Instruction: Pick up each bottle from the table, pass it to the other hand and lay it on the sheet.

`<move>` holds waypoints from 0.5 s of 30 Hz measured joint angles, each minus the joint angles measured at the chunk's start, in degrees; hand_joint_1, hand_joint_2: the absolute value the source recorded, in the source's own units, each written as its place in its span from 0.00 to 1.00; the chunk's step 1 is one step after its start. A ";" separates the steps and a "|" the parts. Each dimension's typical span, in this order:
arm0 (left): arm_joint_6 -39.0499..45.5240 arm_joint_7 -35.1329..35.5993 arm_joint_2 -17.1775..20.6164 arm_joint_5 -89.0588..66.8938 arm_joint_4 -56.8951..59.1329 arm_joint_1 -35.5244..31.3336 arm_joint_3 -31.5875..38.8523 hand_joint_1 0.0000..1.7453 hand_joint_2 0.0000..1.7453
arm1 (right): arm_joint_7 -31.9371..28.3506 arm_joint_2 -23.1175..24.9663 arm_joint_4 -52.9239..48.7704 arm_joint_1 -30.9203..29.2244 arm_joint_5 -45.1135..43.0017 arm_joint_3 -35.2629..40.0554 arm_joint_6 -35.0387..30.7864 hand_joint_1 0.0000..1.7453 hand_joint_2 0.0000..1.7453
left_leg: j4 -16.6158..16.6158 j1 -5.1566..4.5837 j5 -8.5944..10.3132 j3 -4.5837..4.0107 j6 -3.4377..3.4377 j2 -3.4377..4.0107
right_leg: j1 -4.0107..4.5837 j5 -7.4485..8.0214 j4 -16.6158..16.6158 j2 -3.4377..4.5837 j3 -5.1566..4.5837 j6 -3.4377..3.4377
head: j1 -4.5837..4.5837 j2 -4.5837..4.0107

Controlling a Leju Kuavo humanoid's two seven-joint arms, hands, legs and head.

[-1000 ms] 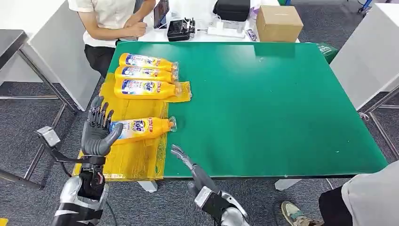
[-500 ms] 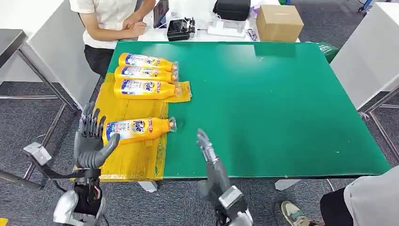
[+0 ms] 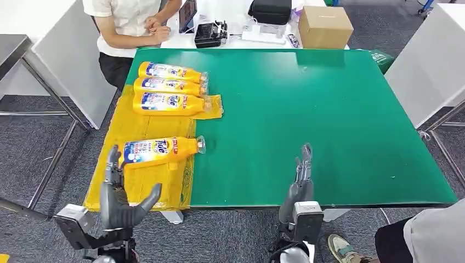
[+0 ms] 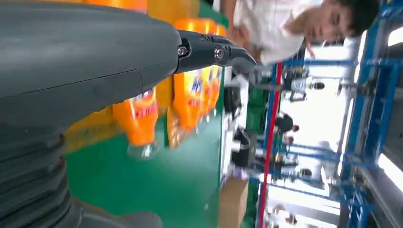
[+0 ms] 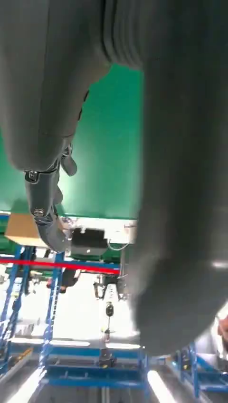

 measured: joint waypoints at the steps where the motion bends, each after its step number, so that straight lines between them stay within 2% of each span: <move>1: -0.09 -0.57 0.00 0.26 0.22 0.07 -0.35 0.00 1.00 | 0.24 -0.07 0.00 0.15 -0.74 -0.09 1.58 0.00 1.00 | 0.00 0.01 0.00 0.01 0.00 0.01 | 0.01 0.01 0.00 0.00 0.00 0.00 | 0.00 0.00; 5: -0.06 -4.31 -0.22 -0.18 0.33 0.66 -1.16 0.00 1.00 | -0.50 -0.37 -0.20 1.07 -3.76 -0.50 7.06 0.00 1.00 | 0.00 0.01 0.01 0.00 0.00 0.00 | 0.01 0.00 0.00 -0.01 0.00 0.00 | 0.00 0.00; 15: 1.68 -5.16 -0.79 -0.31 0.06 1.01 -1.20 0.00 1.00 | -0.98 -0.39 -2.45 2.48 -4.19 -1.64 7.58 0.00 1.00 | 0.00 0.01 -0.01 0.00 -0.01 0.00 | 0.00 -0.01 0.00 -0.01 0.00 0.00 | 0.00 0.00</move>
